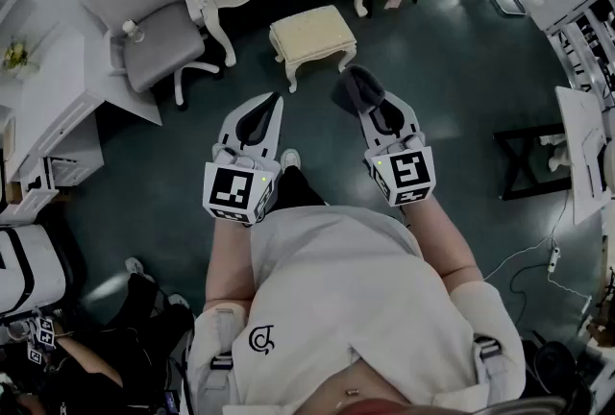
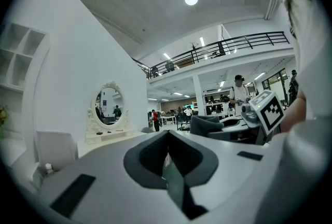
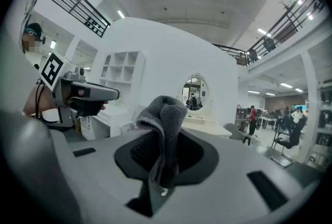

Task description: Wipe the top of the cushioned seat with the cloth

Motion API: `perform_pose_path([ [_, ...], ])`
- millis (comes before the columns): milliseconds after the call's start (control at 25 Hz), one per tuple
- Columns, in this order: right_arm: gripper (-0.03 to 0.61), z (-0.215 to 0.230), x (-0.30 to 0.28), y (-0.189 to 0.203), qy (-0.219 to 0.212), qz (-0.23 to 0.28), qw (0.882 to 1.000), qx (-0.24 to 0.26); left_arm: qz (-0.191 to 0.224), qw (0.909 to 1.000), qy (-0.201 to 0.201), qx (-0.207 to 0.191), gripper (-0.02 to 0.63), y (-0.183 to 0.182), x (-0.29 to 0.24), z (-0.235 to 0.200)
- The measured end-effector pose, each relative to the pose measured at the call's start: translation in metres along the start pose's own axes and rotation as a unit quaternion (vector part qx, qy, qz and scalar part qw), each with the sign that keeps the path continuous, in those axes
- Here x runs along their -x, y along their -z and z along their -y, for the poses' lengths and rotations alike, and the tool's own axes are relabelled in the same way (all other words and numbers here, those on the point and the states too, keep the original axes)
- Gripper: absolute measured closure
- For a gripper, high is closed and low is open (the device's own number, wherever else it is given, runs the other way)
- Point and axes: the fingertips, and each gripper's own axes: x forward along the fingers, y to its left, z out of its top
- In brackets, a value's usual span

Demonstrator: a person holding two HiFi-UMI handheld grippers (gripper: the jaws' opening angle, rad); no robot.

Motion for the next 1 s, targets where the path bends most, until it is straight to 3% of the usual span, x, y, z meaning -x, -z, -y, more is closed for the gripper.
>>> perform_pose_path([
  [280,0.509,0.012,0.013,0.006,-0.005,0.002,1.0,0.0,0.001,1.0,0.002,-0.001,0.601,0.0,-0.008,0.021],
  [1000,0.505,0.025,-0.028,0.019,0.019,-0.015,0.999,-0.023,-0.019,0.9994,0.022,0.017,0.601,0.022,-0.039,-0.011],
])
